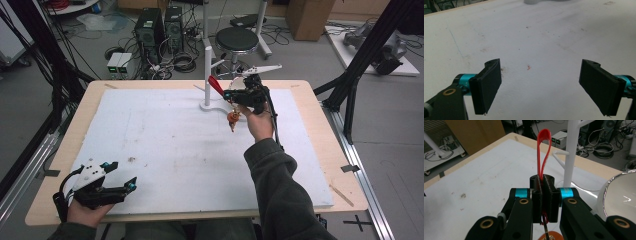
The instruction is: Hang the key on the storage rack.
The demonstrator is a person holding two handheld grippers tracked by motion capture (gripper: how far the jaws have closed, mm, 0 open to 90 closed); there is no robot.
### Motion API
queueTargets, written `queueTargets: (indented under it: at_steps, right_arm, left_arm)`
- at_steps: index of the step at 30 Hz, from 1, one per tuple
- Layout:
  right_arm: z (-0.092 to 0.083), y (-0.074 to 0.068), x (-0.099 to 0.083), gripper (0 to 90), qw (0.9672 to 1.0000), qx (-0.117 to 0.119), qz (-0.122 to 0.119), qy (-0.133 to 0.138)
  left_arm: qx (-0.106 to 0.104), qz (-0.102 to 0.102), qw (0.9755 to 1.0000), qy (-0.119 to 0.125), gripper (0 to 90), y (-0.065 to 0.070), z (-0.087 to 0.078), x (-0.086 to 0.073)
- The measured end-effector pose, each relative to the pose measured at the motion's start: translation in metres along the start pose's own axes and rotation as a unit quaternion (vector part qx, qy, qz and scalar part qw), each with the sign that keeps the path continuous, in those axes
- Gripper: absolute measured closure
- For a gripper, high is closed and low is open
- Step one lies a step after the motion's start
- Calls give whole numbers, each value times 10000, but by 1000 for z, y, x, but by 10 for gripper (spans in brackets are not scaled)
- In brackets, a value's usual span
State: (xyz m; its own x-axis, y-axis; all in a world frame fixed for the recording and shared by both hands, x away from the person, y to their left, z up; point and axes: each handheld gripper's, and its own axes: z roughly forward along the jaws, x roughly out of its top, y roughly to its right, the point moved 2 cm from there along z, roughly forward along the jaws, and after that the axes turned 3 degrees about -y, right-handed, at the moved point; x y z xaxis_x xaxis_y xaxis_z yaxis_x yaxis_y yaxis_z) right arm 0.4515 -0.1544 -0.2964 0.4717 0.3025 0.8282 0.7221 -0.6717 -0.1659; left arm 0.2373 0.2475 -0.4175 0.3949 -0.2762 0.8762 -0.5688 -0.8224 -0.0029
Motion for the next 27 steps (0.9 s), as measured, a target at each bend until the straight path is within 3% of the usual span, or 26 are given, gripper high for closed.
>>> queueTargets:
  at_steps: [10, 21, 27]
  right_arm:
    - [10, -1, 11, 859, 9998, -185, -10, 66]
    - [21, 5, 10, 859, 9995, -307, 112, -33]
    - [29, 5, 9, 859, 9993, -357, 62, -109]
  left_arm:
    - [15, -8, 10000, 2, 186, -1, -1, -1]
    - [-5, 17, 10000, -6, 186, -2, -2, -1]
    - [-2, -1, 10000, 1, 186, -2, -2, -1]
